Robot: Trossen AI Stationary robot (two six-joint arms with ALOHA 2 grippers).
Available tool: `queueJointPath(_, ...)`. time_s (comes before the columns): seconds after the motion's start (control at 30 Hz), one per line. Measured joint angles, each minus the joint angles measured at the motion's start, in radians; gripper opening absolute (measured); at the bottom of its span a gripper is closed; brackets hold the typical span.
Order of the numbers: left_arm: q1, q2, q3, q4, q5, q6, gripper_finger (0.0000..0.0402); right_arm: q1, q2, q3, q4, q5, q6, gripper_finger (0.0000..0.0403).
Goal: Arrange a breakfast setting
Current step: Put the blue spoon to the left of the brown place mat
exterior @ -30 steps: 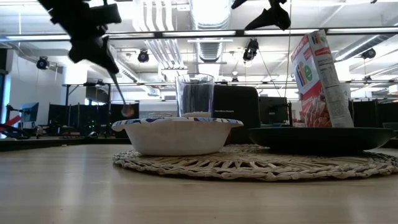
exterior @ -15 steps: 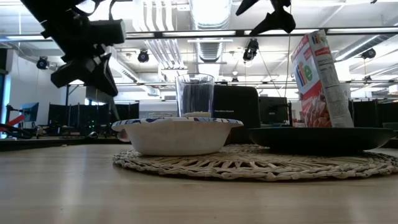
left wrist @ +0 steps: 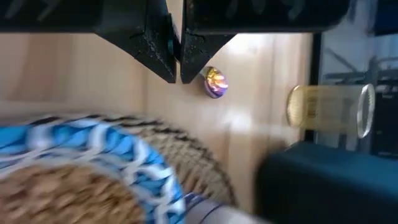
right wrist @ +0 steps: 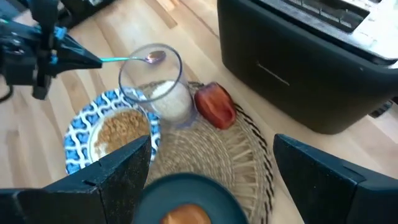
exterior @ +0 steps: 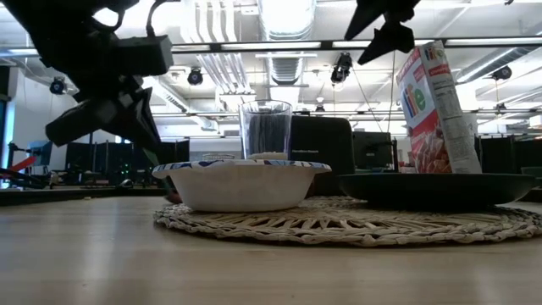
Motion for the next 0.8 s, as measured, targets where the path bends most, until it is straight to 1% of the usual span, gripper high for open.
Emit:
queueJointPath(0.1,-0.024,0.025,0.006,0.043,0.024,-0.003,0.0001,0.000,0.000,0.000,-0.019,0.000,-0.005,0.0325)
queueJointPath(0.27,-0.055,0.093,0.063,0.040,0.025,-0.027,0.0001,0.000,0.000,0.000,-0.036,0.000,-0.005,0.0325)
queueJointPath(0.37,-0.067,0.136,0.105,0.012,0.031,-0.032,0.0001,0.000,0.000,0.000,-0.045,0.000,-0.005,0.0325)
queueJointPath(0.43,-0.071,0.157,0.128,-0.028,0.035,-0.062,0.0001,0.000,0.000,0.000,-0.061,0.000,-0.005,0.0325)
queueJointPath(0.53,-0.072,0.164,0.135,-0.051,0.059,-0.100,0.0001,0.000,0.000,0.000,-0.086,0.000,-0.008,0.0325)
queueJointPath(0.8,-0.087,0.163,0.132,-0.050,0.114,-0.130,0.0008,0.000,0.000,0.000,-0.090,0.000,-0.008,0.0325)
